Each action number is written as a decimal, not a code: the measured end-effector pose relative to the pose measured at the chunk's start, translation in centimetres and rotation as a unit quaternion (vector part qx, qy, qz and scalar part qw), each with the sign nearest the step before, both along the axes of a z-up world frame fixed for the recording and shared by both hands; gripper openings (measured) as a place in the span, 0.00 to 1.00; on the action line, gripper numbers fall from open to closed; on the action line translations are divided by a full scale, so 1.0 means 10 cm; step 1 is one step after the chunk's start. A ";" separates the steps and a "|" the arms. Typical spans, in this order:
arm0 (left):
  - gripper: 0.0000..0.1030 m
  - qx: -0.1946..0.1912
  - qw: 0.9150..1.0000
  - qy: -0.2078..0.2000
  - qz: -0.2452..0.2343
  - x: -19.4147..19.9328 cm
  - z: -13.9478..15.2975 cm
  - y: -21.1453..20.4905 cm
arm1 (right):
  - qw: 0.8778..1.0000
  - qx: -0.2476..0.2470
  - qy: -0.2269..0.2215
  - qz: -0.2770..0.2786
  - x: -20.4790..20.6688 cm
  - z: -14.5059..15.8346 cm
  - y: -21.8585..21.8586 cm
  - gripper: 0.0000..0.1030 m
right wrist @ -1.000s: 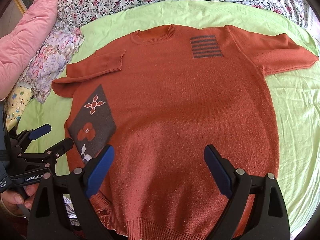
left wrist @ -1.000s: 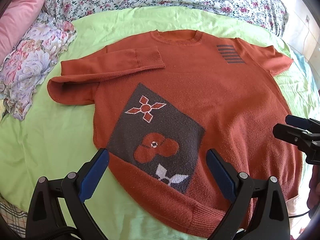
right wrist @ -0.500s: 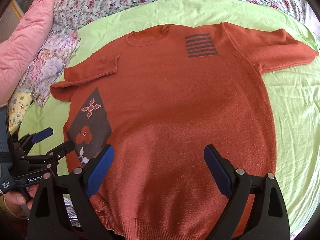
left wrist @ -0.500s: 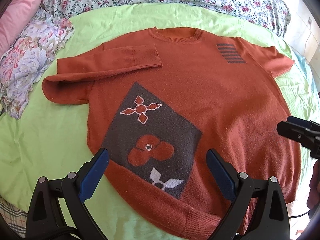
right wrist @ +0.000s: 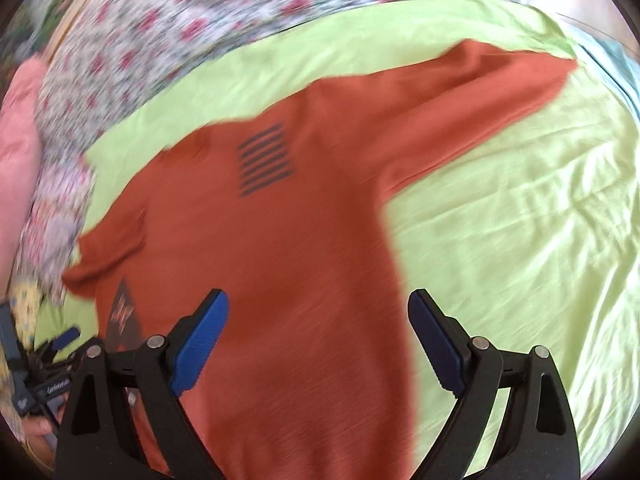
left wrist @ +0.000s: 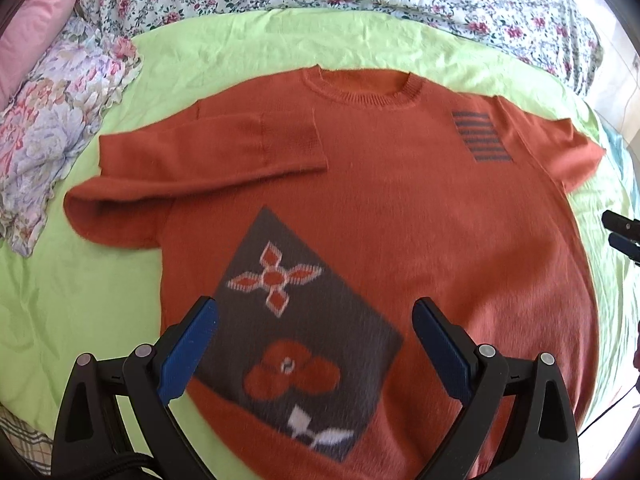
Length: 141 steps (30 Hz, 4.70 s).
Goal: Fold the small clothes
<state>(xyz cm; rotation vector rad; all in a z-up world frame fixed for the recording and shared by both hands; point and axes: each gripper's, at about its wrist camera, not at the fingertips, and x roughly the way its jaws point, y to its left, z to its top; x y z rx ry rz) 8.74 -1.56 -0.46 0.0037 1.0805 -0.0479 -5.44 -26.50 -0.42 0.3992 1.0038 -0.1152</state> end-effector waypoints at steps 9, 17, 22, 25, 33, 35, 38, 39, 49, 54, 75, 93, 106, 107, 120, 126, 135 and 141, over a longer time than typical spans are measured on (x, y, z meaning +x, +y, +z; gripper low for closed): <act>0.95 0.001 1.000 0.000 0.012 0.58 0.02 -0.15 | 0.993 0.002 -0.026 -0.114 0.25 0.02 -1.40 0.88; 0.95 -0.002 0.999 0.017 0.029 0.97 -0.11 -0.26 | 0.979 0.012 -0.035 -0.200 0.59 -0.08 -2.63 0.80; 0.95 0.008 0.999 0.041 0.035 1.13 -0.28 -0.36 | 0.967 0.027 -0.053 -0.249 0.82 -0.12 -3.35 0.71; 0.95 0.013 0.998 0.051 0.035 1.21 -0.36 -0.42 | 0.957 0.030 -0.064 -0.280 0.92 -0.15 -3.69 0.67; 0.95 0.019 0.998 0.063 0.026 1.30 -0.46 -0.58 | 0.948 0.042 -0.047 -0.311 1.23 -0.37 -4.27 0.30; 0.95 0.016 0.998 0.062 0.024 1.29 -0.46 -0.60 | 0.955 0.026 -0.046 -0.291 1.26 -0.34 -4.20 0.11; 0.95 0.014 0.998 0.063 0.022 1.24 -0.46 -0.59 | 0.965 0.008 -0.085 -0.246 1.23 -0.09 -3.89 0.10; 0.95 0.011 0.998 0.062 0.022 1.21 -0.44 -0.57 | 0.969 0.008 -0.098 -0.228 1.22 0.00 -3.77 0.10; 0.95 -0.013 0.997 0.052 0.046 0.77 -0.28 -0.06 | 0.968 0.187 -0.165 -0.004 1.16 0.29 -1.34 0.10; 0.95 -0.037 0.996 0.039 0.073 0.50 -0.19 0.38 | 0.945 0.278 -0.136 0.107 1.28 -0.01 0.14 0.10; 0.95 -0.158 0.983 0.075 0.057 0.74 -0.48 0.71 | 0.921 0.333 -0.017 0.200 1.45 -0.82 1.70 0.54; 0.06 -0.116 0.993 0.005 0.030 0.97 -0.37 0.80 | 0.969 0.224 -0.088 0.057 1.02 -0.42 0.28 0.54; 0.06 -0.115 0.992 0.027 0.036 0.93 -0.48 0.88 | 0.998 0.010 -0.021 0.059 1.78 -0.56 -0.05 0.53; 0.06 -0.113 0.992 0.028 0.037 0.93 -0.49 0.88 | 0.998 -0.003 -0.014 0.065 1.84 -0.59 -0.03 0.53; 0.16 -0.095 0.994 0.051 0.029 1.07 -0.66 0.72 | 0.999 0.005 0.011 0.049 2.01 -0.82 -0.34 0.12; 0.29 -0.106 0.992 0.047 0.047 0.93 -0.53 0.90 | 0.999 0.024 -0.011 0.030 1.83 -0.54 -0.38 0.26; 0.44 -0.142 0.984 0.037 0.103 0.72 -0.34 1.29 | 0.991 0.083 -0.030 0.102 1.28 -0.29 0.23 0.29; 0.50 -0.157 0.976 0.047 0.147 0.75 -0.40 1.59 | 0.981 0.111 -0.009 0.160 1.01 -0.37 0.83 0.29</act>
